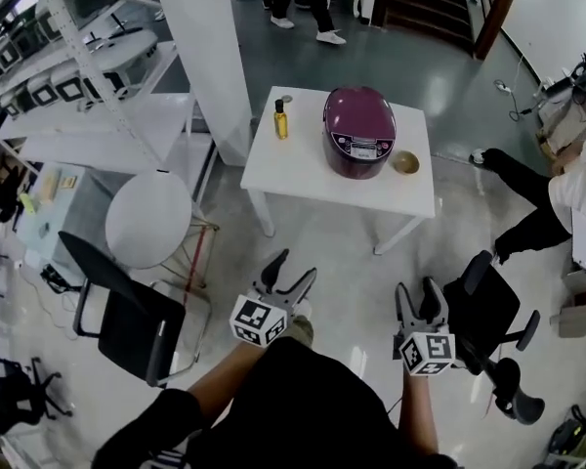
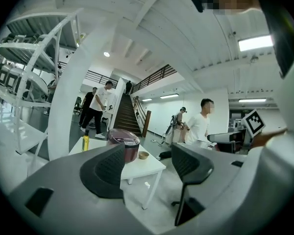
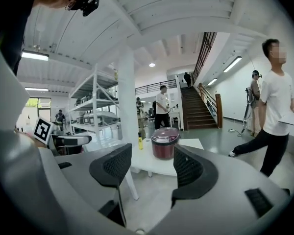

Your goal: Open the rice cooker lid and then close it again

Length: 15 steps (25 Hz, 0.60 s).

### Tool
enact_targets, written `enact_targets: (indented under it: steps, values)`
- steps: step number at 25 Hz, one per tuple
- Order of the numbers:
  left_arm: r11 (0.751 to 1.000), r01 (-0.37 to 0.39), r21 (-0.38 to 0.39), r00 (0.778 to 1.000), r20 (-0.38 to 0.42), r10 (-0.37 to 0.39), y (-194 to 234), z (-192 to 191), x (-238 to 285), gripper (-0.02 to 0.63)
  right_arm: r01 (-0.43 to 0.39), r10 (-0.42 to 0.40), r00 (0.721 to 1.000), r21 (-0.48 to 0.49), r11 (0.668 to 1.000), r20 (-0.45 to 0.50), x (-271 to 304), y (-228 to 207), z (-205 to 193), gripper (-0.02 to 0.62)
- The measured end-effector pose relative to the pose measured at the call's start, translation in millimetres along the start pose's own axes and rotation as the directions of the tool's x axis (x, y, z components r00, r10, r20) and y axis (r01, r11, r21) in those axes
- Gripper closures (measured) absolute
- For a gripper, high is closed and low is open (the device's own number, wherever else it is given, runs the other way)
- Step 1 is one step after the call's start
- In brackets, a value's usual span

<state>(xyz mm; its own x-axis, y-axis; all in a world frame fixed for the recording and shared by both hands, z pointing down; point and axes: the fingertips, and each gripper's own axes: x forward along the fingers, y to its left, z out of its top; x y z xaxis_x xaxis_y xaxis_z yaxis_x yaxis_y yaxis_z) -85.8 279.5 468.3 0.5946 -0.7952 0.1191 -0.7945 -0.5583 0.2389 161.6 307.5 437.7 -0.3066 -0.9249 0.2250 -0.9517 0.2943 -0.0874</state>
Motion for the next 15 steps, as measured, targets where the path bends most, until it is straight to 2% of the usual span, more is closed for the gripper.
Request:
enact_targets:
  steps: [8,12,15]
  values:
    - [0.998,0.051,-0.023,0.999,0.001,-0.051,54,21,65,0.331,0.019,-0.019,0.999,-0.005,1.000,-0.026,91,-13,24,0.360]
    - [0.997,0.063,-0.045,0.998,0.028,-0.062,79,30,86,0.331,0.036,-0.036,0.998,0.000,0.999,-0.054,125,-18,26,0.360]
    - [0.993,0.105,-0.062,0.994,0.011,-0.105,92,26,105,0.327,0.049,-0.048,0.996,0.011,0.999,-0.069,148,-17,25,0.360]
